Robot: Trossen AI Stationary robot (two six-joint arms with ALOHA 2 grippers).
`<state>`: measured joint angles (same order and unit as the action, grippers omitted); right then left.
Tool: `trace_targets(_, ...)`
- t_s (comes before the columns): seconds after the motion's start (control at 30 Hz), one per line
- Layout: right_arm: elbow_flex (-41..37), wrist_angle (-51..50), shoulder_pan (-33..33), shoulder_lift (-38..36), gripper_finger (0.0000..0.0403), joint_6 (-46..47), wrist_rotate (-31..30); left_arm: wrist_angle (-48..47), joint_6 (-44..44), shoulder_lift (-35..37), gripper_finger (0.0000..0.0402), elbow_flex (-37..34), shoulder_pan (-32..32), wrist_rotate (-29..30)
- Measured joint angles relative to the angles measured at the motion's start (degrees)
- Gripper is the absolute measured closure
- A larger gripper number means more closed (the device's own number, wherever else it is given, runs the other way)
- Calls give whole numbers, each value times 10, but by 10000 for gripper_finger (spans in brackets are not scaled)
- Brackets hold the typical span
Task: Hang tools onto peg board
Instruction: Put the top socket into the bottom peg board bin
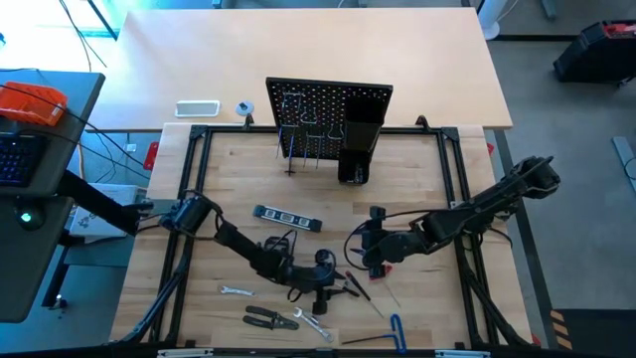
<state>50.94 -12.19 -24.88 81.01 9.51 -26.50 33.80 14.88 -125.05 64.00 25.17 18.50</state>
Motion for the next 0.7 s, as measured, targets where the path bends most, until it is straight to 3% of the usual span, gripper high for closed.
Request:
trace_targets(0.33, 0, 0, 0, 0, 210, -4, -2, -12, 14, -4, 233, 9, -2, 10)
trace_targets(0.7, 0, 2, 1, 0, 210, -4, -2, -27, 15, -32, 270, 42, -8, -9)
